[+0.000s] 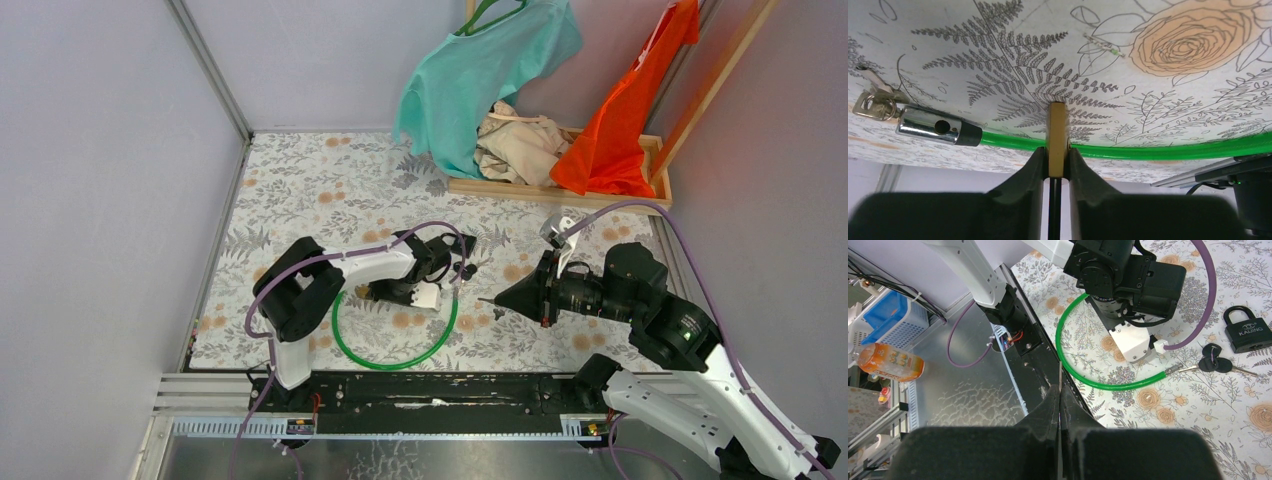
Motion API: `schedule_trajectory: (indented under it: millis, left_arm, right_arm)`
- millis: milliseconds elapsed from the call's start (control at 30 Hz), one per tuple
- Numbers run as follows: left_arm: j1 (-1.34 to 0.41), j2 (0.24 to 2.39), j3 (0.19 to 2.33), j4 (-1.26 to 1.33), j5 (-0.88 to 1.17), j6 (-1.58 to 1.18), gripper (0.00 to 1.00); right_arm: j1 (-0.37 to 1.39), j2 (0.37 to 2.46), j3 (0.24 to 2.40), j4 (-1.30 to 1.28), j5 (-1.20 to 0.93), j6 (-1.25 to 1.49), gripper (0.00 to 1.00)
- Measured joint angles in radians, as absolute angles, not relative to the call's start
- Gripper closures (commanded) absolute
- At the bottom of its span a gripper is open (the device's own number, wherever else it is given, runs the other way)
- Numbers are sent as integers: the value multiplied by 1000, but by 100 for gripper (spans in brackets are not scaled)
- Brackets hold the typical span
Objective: Unlock with the key
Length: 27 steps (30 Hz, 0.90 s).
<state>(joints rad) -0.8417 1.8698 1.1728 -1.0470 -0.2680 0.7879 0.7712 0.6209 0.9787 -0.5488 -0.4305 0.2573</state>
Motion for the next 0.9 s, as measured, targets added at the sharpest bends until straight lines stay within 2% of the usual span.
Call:
schedule_trajectory:
  millis: [33, 67, 233, 400, 667, 900]
  left_arm:
    - [-842, 1870, 1173, -1047, -268, 784, 99]
    - [-842, 1870, 1173, -1047, -268, 781, 100]
    - [-828, 1870, 1186, -1060, -242, 771, 100]
    - [-759, 1870, 1302, -1106, -102, 751, 100]
    - [-547, 1758, 1460, -1116, 242, 759, 100]
    - [-470, 1678, 1560, -1188, 568, 762, 100]
  right_arm:
    - [771, 621, 979, -549, -430, 257, 100]
    - [771, 622, 979, -549, -430, 257, 100]
    - [771, 636, 983, -549, -430, 257, 100]
    - [771, 662, 1009, -548, -430, 251, 100]
    - [771, 678, 1013, -513, -429, 243, 100]
    - [771, 744, 1009, -419, -433, 248, 100]
